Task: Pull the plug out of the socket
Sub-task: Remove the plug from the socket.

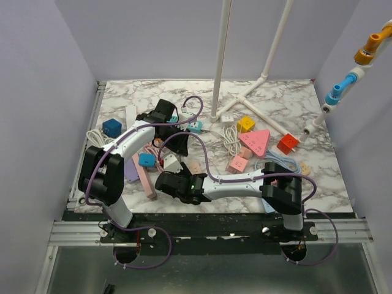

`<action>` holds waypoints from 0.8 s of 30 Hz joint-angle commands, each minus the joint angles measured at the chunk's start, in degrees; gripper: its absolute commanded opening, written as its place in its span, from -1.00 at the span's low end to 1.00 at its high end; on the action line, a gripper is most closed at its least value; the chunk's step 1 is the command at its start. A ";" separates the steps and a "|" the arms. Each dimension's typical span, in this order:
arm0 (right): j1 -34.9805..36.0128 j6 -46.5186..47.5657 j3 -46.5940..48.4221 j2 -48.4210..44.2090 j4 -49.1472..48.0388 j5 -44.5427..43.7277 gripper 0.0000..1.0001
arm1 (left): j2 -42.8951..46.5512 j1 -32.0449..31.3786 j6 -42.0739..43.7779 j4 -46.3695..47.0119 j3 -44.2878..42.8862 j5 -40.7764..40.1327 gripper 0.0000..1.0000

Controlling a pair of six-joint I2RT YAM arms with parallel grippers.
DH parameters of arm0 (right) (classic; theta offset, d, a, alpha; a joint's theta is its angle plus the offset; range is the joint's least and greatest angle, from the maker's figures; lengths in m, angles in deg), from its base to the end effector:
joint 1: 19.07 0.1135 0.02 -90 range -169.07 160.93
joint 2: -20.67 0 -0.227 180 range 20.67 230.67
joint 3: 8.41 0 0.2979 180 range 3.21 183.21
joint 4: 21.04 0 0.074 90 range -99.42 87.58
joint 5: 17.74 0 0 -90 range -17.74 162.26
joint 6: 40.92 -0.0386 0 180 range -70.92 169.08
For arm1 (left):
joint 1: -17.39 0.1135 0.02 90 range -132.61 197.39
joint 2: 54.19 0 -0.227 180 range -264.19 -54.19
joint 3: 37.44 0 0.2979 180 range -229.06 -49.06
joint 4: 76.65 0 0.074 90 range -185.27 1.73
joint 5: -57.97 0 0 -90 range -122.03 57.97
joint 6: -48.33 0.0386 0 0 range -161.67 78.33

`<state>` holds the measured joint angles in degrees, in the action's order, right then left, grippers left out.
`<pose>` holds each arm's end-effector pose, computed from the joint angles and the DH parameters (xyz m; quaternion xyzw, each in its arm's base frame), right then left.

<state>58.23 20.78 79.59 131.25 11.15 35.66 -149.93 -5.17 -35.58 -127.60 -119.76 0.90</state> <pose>0.1182 0.4197 0.1259 -0.2888 0.8628 0.0479 0.4121 0.3415 -0.1646 0.1743 0.2923 0.8905 -0.3040 0.1709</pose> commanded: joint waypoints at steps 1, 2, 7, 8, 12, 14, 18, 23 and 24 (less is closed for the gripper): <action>0.43 0.64 3.04 2.02 -1.24 -4.36 0.11 | 0.29 0.34 -1.03 0.50 -2.20 -0.93 -1.00; 0.45 0.82 3.36 2.29 -1.20 -4.87 0.08 | 0.19 0.31 -1.14 0.57 -2.14 -0.97 -1.00; 0.44 0.79 4.86 3.48 0.28 -8.09 0.08 | -0.05 0.25 -1.87 1.01 -1.47 -1.41 -1.00; 0.47 0.79 5.03 3.57 0.36 -8.30 0.09 | -0.02 0.25 -2.03 1.14 -1.27 -1.50 -1.00; 0.49 0.97 5.23 4.40 0.08 -8.49 0.10 | 0.19 0.29 -2.22 1.27 -1.04 -1.47 -1.00; 0.43 0.87 5.15 4.88 0.02 -8.54 0.09 | 0.38 0.26 -2.09 1.19 -0.99 -1.40 -1.00; 0.41 0.78 4.67 4.78 -1.17 -8.73 -0.31 | 0.29 0.32 -1.74 1.01 -0.98 -1.71 -1.00; 0.50 2.14 4.19 0.20 -3.00 -8.86 -0.77 | 0.12 0.27 -0.84 1.86 -0.17 -4.37 -1.00; 0.53 2.48 4.30 -1.05 -3.25 -8.95 -0.82 | 0.25 0.31 -0.61 2.09 0.15 -5.14 -1.00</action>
<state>58.23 22.14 83.51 134.84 11.02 28.17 -149.93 -5.00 -36.57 -127.27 -119.76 -1.72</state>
